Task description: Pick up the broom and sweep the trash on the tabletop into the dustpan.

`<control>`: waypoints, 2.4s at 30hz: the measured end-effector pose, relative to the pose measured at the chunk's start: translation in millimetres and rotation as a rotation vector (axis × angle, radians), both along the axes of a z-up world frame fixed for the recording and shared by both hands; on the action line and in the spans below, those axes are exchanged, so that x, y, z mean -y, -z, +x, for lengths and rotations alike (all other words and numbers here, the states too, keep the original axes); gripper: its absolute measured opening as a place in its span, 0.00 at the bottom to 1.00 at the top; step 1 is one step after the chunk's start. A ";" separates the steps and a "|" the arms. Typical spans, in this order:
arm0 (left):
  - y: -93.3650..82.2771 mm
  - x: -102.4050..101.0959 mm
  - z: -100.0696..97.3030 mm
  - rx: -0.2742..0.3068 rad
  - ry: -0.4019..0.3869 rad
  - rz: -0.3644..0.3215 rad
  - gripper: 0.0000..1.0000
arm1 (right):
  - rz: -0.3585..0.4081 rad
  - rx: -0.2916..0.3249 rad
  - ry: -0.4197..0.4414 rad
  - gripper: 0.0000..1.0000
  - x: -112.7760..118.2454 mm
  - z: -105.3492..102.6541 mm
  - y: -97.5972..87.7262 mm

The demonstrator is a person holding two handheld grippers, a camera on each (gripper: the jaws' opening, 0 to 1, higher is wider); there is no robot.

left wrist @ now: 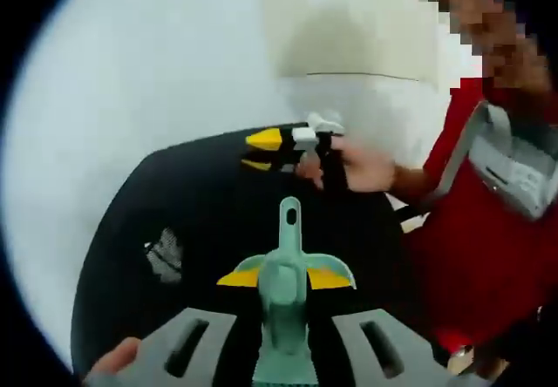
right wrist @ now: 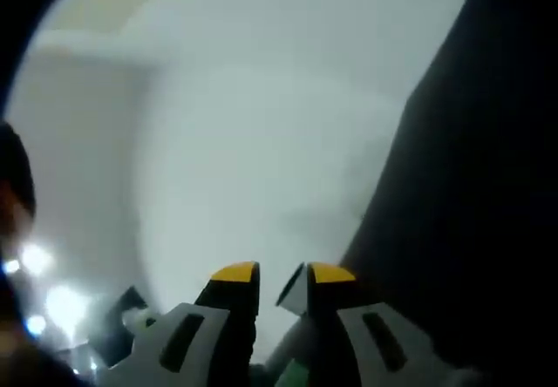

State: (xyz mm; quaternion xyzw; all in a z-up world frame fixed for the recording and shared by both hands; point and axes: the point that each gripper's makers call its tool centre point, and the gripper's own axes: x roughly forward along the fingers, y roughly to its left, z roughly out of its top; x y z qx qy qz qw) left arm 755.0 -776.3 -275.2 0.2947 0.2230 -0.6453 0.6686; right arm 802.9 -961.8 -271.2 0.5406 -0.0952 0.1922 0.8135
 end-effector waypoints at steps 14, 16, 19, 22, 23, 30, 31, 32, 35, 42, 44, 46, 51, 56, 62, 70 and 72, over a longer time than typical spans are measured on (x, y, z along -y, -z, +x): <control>32.7 51.4 -0.8 -0.113 -0.001 0.097 0.14 | 0.006 -0.004 0.015 0.24 4.0 1.7 1.9; 33.4 56.8 -0.9 -0.118 -0.002 0.093 0.14 | 0.006 -0.004 0.017 0.24 4.3 1.7 2.0; 34.4 66.6 -6.2 -0.133 0.017 0.083 0.14 | 0.007 -0.005 0.020 0.24 6.2 2.1 2.0; 33.7 76.0 -10.6 -0.145 0.029 0.059 0.14 | 0.007 -0.005 0.020 0.24 6.4 1.7 1.9; 33.4 78.9 -10.9 -0.155 0.029 0.050 0.14 | 0.007 -0.004 0.020 0.24 6.5 1.7 1.8; 36.3 89.7 -17.1 -0.169 0.061 0.024 0.15 | 0.007 -0.004 0.020 0.24 4.8 0.3 1.2; 37.8 90.0 -17.2 -0.165 0.070 0.027 0.15 | 0.008 -0.003 0.020 0.24 4.8 0.1 1.2; 38.7 90.6 -16.8 -0.159 0.077 0.025 0.15 | 0.008 -0.004 0.020 0.24 4.8 0.1 1.2; 40.6 92.1 -12.8 -0.165 0.082 0.015 0.15 | 0.008 -0.003 0.020 0.24 4.9 0.2 1.2; 41.6 93.8 -13.5 -0.181 0.087 -0.001 0.15 | 0.007 -0.003 0.021 0.24 4.7 -0.1 1.3; 40.8 94.3 -13.3 -0.179 0.091 -0.008 0.15 | 0.007 -0.004 0.021 0.24 4.7 -0.2 1.2; 41.2 94.8 -12.2 -0.179 0.094 -0.018 0.15 | 0.007 -0.003 0.021 0.24 4.6 -0.3 1.1; 41.9 94.0 -9.5 -0.183 0.086 -0.032 0.14 | 0.008 -0.003 0.020 0.24 4.7 -0.4 1.0; 42.5 92.0 -8.7 -0.177 0.087 -0.033 0.13 | 0.008 -0.003 0.021 0.24 4.7 -0.4 0.8; 23.5 82.9 7.3 -0.108 0.049 -0.095 0.12 | -0.005 -0.024 0.009 0.24 1.4 -0.2 3.6; -1.6 23.5 19.4 0.226 -0.067 -0.287 0.07 | 0.032 -0.291 -0.196 0.27 -29.7 -12.8 34.2; 7.1 18.9 18.0 0.271 -0.047 -0.283 0.05 | -0.007 -0.349 -0.298 0.27 -47.5 -25.2 36.5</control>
